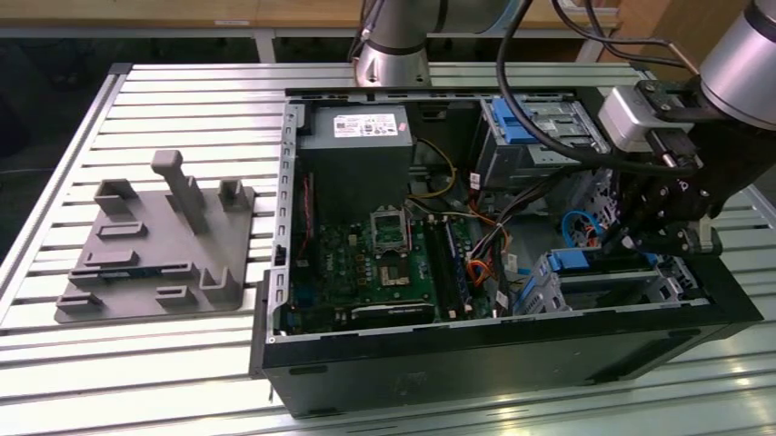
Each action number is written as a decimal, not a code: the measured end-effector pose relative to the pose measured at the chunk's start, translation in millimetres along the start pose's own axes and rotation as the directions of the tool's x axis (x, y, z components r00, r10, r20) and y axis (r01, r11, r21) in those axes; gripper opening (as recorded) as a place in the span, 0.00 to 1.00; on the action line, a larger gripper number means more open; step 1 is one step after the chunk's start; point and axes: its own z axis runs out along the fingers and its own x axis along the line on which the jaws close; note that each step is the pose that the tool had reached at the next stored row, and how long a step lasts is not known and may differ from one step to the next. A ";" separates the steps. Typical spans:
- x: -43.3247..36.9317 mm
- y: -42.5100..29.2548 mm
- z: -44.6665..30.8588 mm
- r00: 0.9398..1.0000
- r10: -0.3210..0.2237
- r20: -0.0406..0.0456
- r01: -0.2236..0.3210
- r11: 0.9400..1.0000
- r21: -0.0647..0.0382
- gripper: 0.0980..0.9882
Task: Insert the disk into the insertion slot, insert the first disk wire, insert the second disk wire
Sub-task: 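Insert the second disk wire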
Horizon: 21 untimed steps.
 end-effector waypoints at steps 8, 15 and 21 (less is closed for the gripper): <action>0.4 -0.1 5.0 1.000 0.000 -0.001 0.000 1.000 0.000 0.07; 0.8 -0.1 5.0 1.000 0.000 0.001 0.000 1.000 0.000 0.14; -0.6 0.3 -14.5 1.000 0.000 0.000 0.000 1.000 0.003 0.22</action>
